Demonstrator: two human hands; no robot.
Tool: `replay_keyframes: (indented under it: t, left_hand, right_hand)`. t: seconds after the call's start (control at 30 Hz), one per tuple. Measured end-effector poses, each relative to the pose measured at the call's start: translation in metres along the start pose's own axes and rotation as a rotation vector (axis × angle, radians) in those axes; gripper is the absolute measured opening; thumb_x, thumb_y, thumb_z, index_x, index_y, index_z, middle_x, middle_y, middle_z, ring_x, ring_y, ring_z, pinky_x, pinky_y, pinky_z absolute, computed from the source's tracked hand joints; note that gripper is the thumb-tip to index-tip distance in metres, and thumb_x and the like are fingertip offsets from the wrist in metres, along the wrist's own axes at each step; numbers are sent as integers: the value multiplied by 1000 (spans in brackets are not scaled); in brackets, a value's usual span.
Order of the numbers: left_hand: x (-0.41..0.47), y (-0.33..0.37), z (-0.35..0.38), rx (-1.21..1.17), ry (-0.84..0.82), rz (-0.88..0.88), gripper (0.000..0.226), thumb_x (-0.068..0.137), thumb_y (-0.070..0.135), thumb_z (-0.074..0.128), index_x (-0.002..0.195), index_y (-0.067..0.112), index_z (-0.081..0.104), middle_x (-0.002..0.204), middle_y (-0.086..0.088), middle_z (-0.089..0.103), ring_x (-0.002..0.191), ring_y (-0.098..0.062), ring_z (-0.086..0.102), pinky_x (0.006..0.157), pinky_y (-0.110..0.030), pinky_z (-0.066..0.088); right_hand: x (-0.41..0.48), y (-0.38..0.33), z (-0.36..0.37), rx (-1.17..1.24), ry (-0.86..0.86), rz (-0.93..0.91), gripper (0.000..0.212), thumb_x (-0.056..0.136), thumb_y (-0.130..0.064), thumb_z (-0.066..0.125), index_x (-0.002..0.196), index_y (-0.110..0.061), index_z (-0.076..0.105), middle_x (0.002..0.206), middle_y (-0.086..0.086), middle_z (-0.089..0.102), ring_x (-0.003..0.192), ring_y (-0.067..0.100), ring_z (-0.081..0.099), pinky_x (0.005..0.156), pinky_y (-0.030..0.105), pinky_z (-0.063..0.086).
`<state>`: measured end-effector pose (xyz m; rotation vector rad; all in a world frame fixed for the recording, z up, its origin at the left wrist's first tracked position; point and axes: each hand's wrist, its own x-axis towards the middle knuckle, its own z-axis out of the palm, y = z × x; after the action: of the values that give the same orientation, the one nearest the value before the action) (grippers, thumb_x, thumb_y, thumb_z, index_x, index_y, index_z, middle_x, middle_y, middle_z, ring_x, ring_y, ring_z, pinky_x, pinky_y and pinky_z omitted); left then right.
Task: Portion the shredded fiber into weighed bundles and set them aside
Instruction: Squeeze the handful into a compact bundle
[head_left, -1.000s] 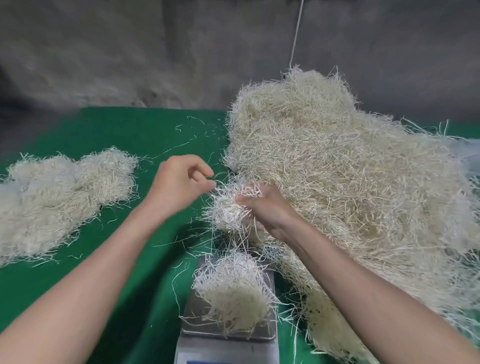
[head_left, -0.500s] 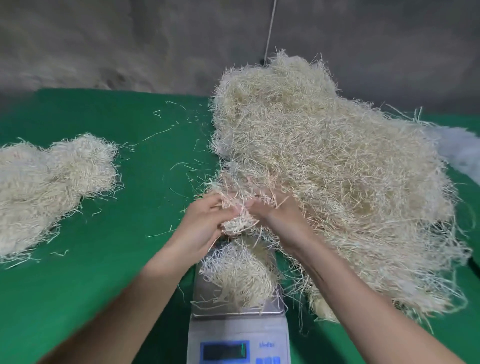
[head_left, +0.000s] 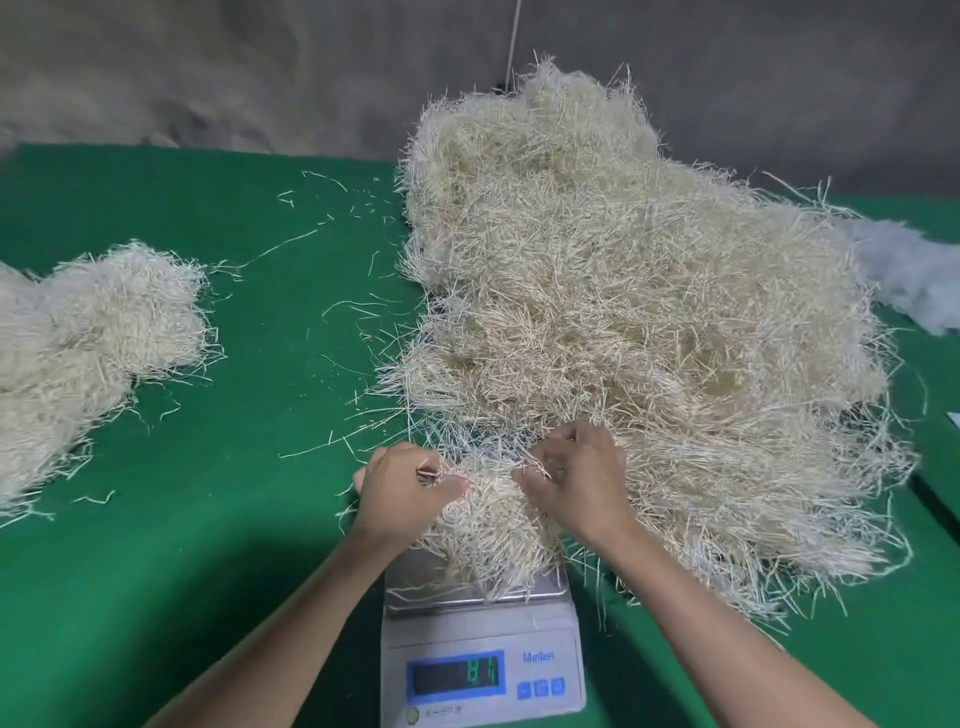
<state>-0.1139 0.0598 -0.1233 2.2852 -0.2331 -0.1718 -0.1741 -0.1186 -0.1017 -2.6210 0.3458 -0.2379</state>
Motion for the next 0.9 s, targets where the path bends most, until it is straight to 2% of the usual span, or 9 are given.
replay_keyframes:
  t: [0.1, 0.17, 0.2, 0.27, 0.33, 0.43, 0.53, 0.73, 0.9]
  left_hand:
    - [1, -4, 5, 141, -34, -7, 30, 77, 36, 72, 101, 19, 68, 98, 15, 46, 105, -11, 43, 87, -28, 20]
    - [1, -6, 4, -30, -73, -36, 39, 76, 30, 73, 113, 22, 63, 91, 16, 49, 103, -16, 52, 92, -33, 33]
    - [1, -6, 0, -190, -125, -72, 49, 76, 28, 73, 122, 24, 57, 97, 15, 53, 103, -13, 52, 91, -34, 40]
    - [0, -6, -10, -477, -232, -119, 73, 72, 30, 74, 137, 26, 42, 120, 13, 53, 108, -4, 50, 87, -27, 40]
    - [-1, -7, -19, -624, -255, -122, 85, 63, 36, 69, 141, 27, 36, 129, 16, 50, 108, 6, 50, 91, -24, 35]
    - [-2, -10, -31, -706, -230, -79, 65, 67, 38, 58, 130, 40, 46, 129, 21, 53, 113, 11, 45, 112, -36, 20]
    - [-2, -9, -40, -710, -174, 14, 38, 78, 39, 50, 114, 47, 56, 127, 22, 57, 121, 10, 44, 117, -38, 14]
    - [1, -2, -47, -771, 0, 91, 32, 88, 41, 41, 108, 36, 65, 121, 11, 65, 122, -7, 52, 114, -40, 27]
    - [1, 0, -48, -763, 45, 90, 33, 88, 49, 40, 103, 40, 68, 121, 12, 65, 122, -7, 52, 114, -41, 26]
  right_hand:
    - [-3, 2, 3, -11, -84, -60, 19, 85, -33, 67, 86, -14, 68, 87, -2, 58, 90, 12, 48, 93, 29, 37]
    - [-3, 2, -1, 114, -164, -30, 14, 86, -28, 66, 82, -15, 62, 79, -1, 58, 74, 11, 53, 79, 28, 43]
    - [-2, 2, -5, 217, -195, -1, 9, 85, -24, 67, 85, -20, 58, 81, -3, 59, 71, 10, 55, 72, 29, 45]
    - [0, 2, -17, 395, -240, 42, 24, 80, -19, 70, 93, -30, 53, 92, -7, 58, 81, 7, 57, 74, 28, 46]
    - [2, 3, -29, 492, -280, 45, 43, 75, -21, 72, 107, -37, 50, 112, -11, 54, 103, 5, 52, 93, 31, 39]
    - [1, -1, -46, 623, -328, -7, 66, 65, -25, 65, 119, -55, 40, 138, -18, 40, 128, 2, 36, 104, 36, 29]
    - [0, -5, -55, 668, -285, -55, 62, 72, -34, 65, 121, -62, 38, 143, -28, 30, 129, -9, 27, 106, 34, 22]
    - [2, -8, -50, 469, -195, -159, 49, 89, -33, 60, 131, -47, 40, 151, -21, 23, 140, 4, 17, 115, 52, 14]
    - [2, -4, -46, 454, -188, -192, 45, 90, -36, 59, 132, -42, 43, 151, -16, 28, 141, 6, 19, 115, 54, 15]
